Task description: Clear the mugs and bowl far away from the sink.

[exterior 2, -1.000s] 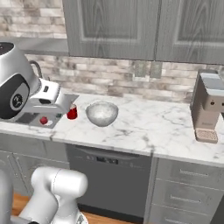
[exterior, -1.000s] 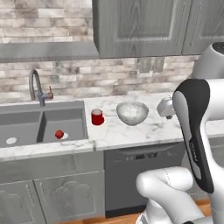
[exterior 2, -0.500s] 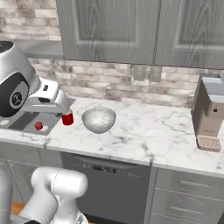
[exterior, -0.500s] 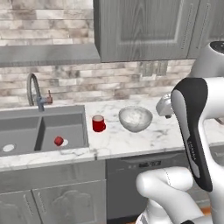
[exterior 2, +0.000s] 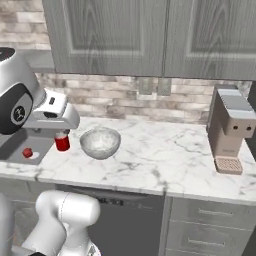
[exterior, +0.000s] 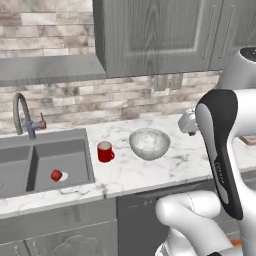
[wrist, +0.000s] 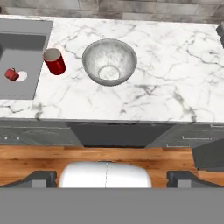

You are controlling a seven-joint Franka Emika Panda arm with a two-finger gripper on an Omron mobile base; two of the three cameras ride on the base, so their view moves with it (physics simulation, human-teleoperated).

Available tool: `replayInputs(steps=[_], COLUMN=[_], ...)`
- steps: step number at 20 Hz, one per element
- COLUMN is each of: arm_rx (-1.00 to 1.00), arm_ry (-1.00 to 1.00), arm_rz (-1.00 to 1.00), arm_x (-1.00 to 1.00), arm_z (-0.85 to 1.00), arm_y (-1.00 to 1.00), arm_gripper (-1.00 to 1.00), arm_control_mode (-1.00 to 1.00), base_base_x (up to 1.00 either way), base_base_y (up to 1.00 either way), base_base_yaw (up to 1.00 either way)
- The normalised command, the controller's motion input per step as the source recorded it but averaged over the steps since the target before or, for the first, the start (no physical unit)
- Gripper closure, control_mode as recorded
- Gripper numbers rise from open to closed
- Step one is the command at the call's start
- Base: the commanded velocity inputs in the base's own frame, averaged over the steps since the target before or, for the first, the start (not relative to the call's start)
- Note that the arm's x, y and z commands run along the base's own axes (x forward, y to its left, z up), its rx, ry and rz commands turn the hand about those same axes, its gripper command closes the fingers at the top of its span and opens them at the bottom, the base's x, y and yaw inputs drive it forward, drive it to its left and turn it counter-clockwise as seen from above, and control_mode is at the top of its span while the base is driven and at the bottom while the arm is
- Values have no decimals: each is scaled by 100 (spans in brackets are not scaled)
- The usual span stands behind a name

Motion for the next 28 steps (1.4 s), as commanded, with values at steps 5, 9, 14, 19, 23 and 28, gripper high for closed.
replayInputs(steps=[5, 9, 14, 19, 23, 28], arm_rx=[0, 0, 9, 23, 15, 3], arm_ry=[0, 0, 0, 0, -5, -3], arm_rz=[0, 0, 0, 4, 2, 0], arm_x=[0, 0, 6, 6, 7, 33], arm_z=[0, 0, -14, -40, -47, -41], arm_y=[0, 0, 0, -9, -13, -2], arm_gripper=[-100, -100, -100, -100, -100, -100], arm_control_mode=[100, 100, -100, -100, -100, -100], base_base_x=[25, 25, 12, 0, 0, 0], base_base_y=[0, 0, 0, 0, 0, 0], base_base_yaw=[-29, -29, -14, 0, 0, 0])
